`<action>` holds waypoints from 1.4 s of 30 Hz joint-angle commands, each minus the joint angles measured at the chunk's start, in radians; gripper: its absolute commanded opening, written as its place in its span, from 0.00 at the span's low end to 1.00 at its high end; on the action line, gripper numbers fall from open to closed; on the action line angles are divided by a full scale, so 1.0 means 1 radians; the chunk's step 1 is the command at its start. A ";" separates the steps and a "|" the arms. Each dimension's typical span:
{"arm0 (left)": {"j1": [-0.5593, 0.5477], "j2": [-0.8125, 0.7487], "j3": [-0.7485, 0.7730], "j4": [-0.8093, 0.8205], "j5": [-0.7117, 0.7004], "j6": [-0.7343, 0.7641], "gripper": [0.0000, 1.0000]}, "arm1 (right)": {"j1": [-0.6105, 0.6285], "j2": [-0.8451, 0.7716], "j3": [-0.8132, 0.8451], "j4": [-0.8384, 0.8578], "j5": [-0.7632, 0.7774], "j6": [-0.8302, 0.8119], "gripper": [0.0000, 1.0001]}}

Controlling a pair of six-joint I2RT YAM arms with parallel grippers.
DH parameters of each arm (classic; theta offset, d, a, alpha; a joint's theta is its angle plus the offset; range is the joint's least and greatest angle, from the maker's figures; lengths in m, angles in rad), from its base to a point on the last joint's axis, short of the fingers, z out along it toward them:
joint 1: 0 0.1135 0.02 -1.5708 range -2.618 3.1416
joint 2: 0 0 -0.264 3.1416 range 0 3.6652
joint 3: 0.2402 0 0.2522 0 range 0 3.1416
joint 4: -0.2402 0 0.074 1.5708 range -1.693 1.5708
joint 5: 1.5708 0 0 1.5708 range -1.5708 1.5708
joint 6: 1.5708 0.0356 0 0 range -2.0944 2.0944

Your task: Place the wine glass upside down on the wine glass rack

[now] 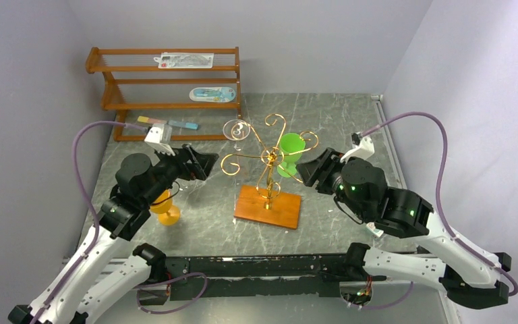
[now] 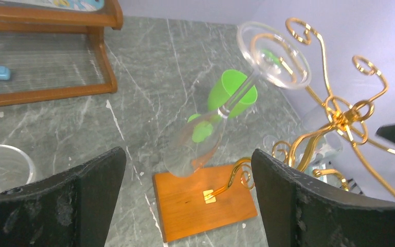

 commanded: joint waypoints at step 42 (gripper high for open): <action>-0.005 0.067 -0.068 0.320 0.412 -0.461 0.48 | 0.002 -0.087 -0.502 0.497 -0.041 0.319 0.09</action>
